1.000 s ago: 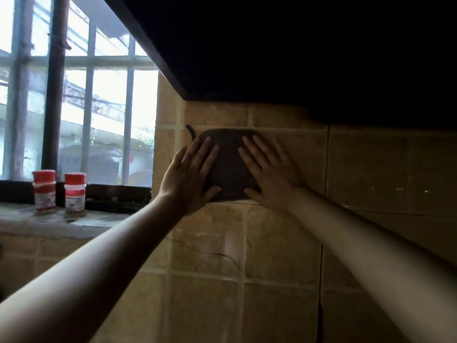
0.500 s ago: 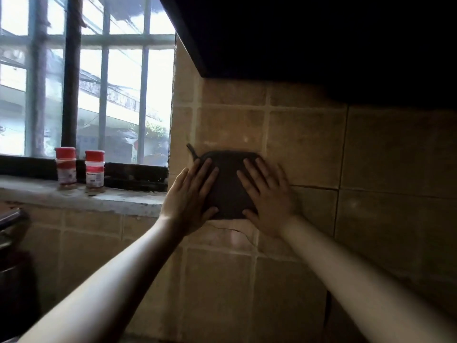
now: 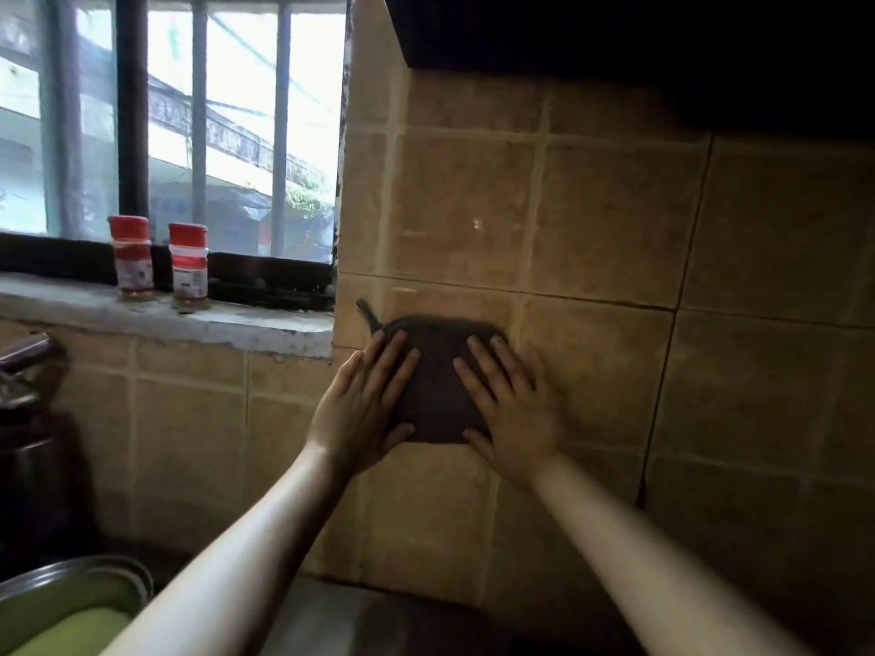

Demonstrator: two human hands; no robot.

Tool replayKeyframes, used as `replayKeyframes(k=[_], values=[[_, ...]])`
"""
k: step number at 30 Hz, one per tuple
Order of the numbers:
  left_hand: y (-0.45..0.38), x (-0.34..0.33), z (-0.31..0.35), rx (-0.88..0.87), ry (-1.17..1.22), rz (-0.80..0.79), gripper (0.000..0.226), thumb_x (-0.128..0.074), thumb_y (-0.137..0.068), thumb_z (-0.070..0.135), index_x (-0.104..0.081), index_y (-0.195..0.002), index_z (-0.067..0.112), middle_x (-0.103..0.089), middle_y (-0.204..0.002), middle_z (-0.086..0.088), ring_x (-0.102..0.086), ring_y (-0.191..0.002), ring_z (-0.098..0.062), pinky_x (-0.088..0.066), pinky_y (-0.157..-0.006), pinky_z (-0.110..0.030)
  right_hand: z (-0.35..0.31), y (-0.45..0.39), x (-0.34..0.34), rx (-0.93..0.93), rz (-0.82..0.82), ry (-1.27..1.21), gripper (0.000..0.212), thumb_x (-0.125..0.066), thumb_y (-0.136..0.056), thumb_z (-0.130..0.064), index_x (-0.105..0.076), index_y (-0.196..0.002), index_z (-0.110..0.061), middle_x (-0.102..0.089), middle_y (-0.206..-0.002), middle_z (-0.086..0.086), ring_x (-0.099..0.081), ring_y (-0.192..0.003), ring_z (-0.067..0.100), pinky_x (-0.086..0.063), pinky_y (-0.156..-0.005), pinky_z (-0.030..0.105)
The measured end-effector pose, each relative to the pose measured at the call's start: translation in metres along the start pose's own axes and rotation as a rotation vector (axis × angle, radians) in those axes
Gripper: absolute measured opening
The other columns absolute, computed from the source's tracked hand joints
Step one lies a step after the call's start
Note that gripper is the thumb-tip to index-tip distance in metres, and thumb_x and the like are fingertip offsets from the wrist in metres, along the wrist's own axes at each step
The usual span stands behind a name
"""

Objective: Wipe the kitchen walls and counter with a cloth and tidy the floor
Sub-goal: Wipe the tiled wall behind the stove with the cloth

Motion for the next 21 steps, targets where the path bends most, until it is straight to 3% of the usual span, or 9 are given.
replayKeyframes(k=[4,6,8,10,13,17,21], values=[[0.020,-0.011,0.010,0.008,0.024,-0.024,0.084,-0.032,-0.075,0.056,-0.021,-0.143,0.008,-0.019,-0.150,-0.014,-0.022,-0.137,-0.032,-0.021,-0.106,-0.041,-0.014,0.018,-0.009,0.000,-0.019,-0.009,0.104,-0.079,-0.051,-0.057,-0.041,-0.138,-0.015,-0.034,-0.149,0.006,-0.026,-0.136,0.027,0.001,-0.112,0.044],[0.031,-0.015,0.016,-0.005,0.033,-0.030,0.086,-0.042,-0.074,0.056,-0.024,-0.143,0.008,-0.025,-0.150,-0.016,-0.023,-0.136,-0.032,-0.022,-0.105,-0.040,-0.021,0.028,-0.014,0.005,-0.025,-0.006,0.106,-0.079,-0.051,-0.057,-0.035,-0.138,-0.016,-0.026,-0.149,0.004,-0.025,-0.136,0.027,0.002,-0.112,0.043],[0.041,-0.019,0.019,-0.007,0.060,-0.027,0.089,-0.052,-0.069,0.055,-0.028,-0.141,0.009,-0.029,-0.149,-0.016,-0.024,-0.136,-0.032,-0.023,-0.104,-0.039,-0.026,0.038,-0.018,0.004,-0.034,-0.013,0.107,-0.080,-0.050,-0.056,-0.036,-0.138,-0.016,-0.030,-0.149,0.003,-0.026,-0.136,0.026,-0.002,-0.110,0.043],[0.051,-0.023,0.022,-0.011,0.074,-0.023,0.086,-0.047,-0.071,0.054,-0.027,-0.142,0.010,-0.024,-0.149,-0.015,-0.024,-0.136,-0.032,-0.024,-0.103,-0.039,-0.030,0.047,-0.021,0.005,-0.037,-0.033,0.107,-0.081,-0.049,-0.055,-0.039,-0.140,-0.018,-0.040,-0.147,0.003,-0.027,-0.135,0.025,-0.003,-0.110,0.043],[0.062,-0.028,0.027,-0.013,0.105,-0.023,0.082,-0.041,-0.073,0.053,-0.028,-0.142,0.011,-0.022,-0.148,-0.014,-0.024,-0.136,-0.032,-0.025,-0.103,-0.041,-0.032,0.059,-0.024,0.028,-0.037,-0.037,0.104,-0.078,-0.055,-0.056,-0.033,-0.142,-0.021,-0.038,-0.149,0.001,-0.027,-0.135,0.023,-0.012,-0.109,0.047],[0.074,-0.030,0.032,0.000,0.115,-0.063,0.091,-0.058,-0.066,0.055,-0.028,-0.141,0.013,-0.025,-0.148,-0.012,-0.026,-0.135,-0.031,-0.042,-0.097,-0.042,-0.035,0.070,-0.023,0.077,-0.016,-0.057,0.096,-0.078,-0.055,-0.054,-0.044,-0.139,-0.020,-0.043,-0.146,0.002,-0.030,-0.133,0.023,-0.019,-0.105,0.045],[0.087,-0.033,0.038,-0.037,0.106,-0.076,0.100,-0.074,-0.057,0.050,-0.033,-0.140,0.012,-0.038,-0.146,-0.015,-0.029,-0.133,-0.031,-0.031,-0.097,-0.041,-0.044,0.079,-0.025,0.089,0.019,-0.075,0.088,-0.081,-0.051,-0.053,-0.058,-0.128,-0.018,-0.054,-0.137,0.004,-0.033,-0.128,0.024,-0.024,-0.102,0.044]])
Point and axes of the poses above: each hand's wrist, its own y-axis away from the middle knuckle, its own x-axis out of the back of the hand, z = x × y, the point moved 7 cm from there along -y, towards the middle knuckle
